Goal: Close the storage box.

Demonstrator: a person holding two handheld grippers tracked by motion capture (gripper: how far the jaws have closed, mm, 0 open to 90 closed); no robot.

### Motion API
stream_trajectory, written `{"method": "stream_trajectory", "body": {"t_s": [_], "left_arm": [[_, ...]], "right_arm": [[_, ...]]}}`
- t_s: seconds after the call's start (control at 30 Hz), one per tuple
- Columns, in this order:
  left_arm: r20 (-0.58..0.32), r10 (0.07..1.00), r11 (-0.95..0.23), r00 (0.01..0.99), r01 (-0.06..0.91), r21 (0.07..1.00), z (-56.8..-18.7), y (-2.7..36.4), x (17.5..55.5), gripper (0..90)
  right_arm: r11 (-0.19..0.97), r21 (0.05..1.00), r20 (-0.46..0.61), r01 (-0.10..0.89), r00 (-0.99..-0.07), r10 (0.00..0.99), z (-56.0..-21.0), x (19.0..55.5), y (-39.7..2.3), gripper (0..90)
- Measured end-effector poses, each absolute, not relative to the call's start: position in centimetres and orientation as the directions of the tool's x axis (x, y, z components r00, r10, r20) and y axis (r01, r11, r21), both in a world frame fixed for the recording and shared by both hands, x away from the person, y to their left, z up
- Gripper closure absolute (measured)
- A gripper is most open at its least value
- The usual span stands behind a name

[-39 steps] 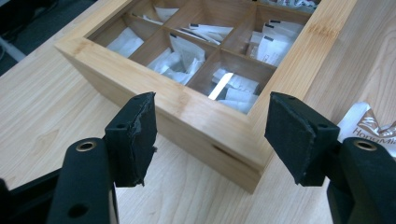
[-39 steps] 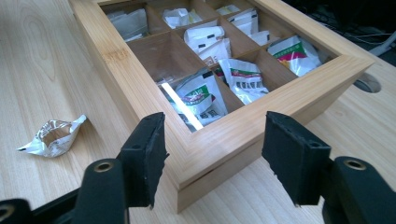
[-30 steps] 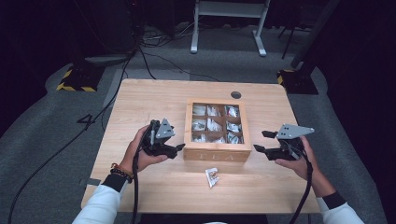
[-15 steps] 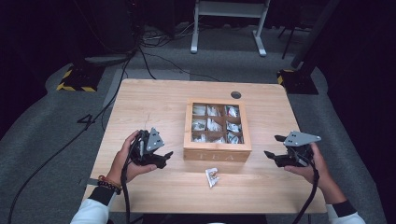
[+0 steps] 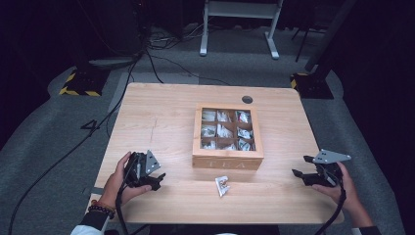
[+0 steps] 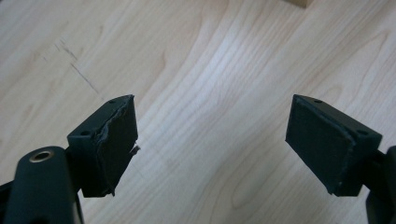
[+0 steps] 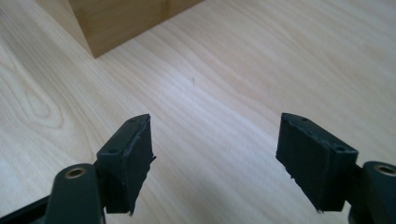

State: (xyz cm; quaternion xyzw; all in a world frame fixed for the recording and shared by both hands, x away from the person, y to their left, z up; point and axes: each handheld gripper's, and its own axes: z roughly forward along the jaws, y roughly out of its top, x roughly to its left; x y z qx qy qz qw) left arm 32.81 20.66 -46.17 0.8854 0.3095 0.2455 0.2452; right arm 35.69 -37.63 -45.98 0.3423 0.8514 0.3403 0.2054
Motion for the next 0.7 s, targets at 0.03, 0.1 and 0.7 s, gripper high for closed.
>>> {"method": "stream_trajectory", "body": {"t_s": [0.03,0.1,0.7], "left_arm": [[0.271,0.674,-0.681,0.687,0.436,0.589,-46.4,20.9,32.7,17.1],[0.233,0.674,-0.668,0.701,0.445,0.597,-46.8,21.5,32.6,17.1],[-0.017,0.809,-0.416,0.587,0.594,0.688,-50.4,28.6,30.7,15.6]], "right_arm": [[0.53,0.719,-0.116,0.449,-0.675,0.728,-46.2,35.5,-38.0,27.0],[0.516,0.723,-0.098,0.459,-0.672,0.734,-46.8,35.1,-38.6,26.6],[0.379,0.748,0.008,0.545,-0.579,0.815,-50.3,32.2,-41.7,24.5]]}}
